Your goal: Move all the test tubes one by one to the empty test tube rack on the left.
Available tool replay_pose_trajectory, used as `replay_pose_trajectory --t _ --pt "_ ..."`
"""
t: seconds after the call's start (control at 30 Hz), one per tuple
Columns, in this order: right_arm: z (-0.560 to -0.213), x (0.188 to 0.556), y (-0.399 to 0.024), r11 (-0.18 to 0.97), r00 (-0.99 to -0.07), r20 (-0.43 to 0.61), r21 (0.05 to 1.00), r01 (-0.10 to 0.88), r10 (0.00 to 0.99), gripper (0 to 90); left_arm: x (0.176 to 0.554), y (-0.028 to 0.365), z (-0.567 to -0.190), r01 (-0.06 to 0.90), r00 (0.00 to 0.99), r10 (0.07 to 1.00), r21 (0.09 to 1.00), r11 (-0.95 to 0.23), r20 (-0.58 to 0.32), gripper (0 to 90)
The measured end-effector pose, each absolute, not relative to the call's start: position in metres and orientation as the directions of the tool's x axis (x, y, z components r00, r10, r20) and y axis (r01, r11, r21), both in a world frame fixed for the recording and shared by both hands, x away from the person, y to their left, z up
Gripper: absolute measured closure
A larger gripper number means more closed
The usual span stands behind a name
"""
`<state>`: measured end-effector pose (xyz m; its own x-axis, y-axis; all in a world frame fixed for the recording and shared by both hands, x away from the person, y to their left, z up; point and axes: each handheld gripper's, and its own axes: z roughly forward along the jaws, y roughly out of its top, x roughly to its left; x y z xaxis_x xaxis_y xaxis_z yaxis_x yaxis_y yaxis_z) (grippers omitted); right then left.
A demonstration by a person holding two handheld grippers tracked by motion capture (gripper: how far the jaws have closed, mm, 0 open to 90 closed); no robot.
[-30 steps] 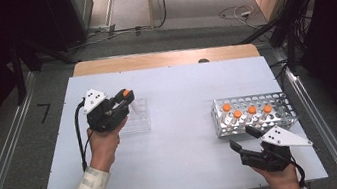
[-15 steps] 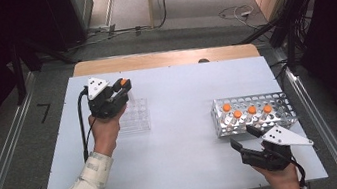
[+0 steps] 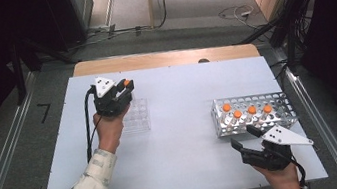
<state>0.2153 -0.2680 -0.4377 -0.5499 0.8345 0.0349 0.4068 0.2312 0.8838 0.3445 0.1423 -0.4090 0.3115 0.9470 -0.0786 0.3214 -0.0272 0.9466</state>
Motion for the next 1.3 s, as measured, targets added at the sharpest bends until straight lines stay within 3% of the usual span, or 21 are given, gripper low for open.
replay_pose_trajectory --t 0.23,0.6,0.8,0.93,1.1,1.3 --pt "-0.438 0.215 -0.268 0.232 -0.550 0.033 0.884 0.406 0.835 27.0 0.345 0.137 -0.421 0.341 0.308 0.950 0.938 -0.062 -0.049 69.2" --pt "-0.438 0.216 -0.268 0.236 -0.552 0.030 0.883 0.405 0.834 27.0 0.344 0.139 -0.434 0.368 0.296 0.952 0.929 -0.042 -0.075 68.0" --pt "-0.439 0.216 -0.268 0.234 -0.546 0.030 0.883 0.407 0.837 27.0 0.342 0.139 -0.432 0.374 0.318 0.943 0.927 -0.026 -0.102 58.0" --pt "-0.439 0.217 -0.269 0.235 -0.543 0.030 0.880 0.413 0.839 27.0 0.340 0.139 -0.430 0.378 0.315 0.942 0.926 -0.010 -0.118 45.9" --pt "-0.440 0.218 -0.272 0.225 -0.532 0.036 0.881 0.417 0.846 27.1 0.330 0.145 -0.424 0.380 0.326 0.923 0.922 0.071 -0.205 35.0" --pt "-0.441 0.221 -0.275 0.217 -0.514 0.036 0.880 0.423 0.857 27.2 0.313 0.152 -0.422 0.369 0.312 0.927 0.926 0.083 -0.207 24.6"
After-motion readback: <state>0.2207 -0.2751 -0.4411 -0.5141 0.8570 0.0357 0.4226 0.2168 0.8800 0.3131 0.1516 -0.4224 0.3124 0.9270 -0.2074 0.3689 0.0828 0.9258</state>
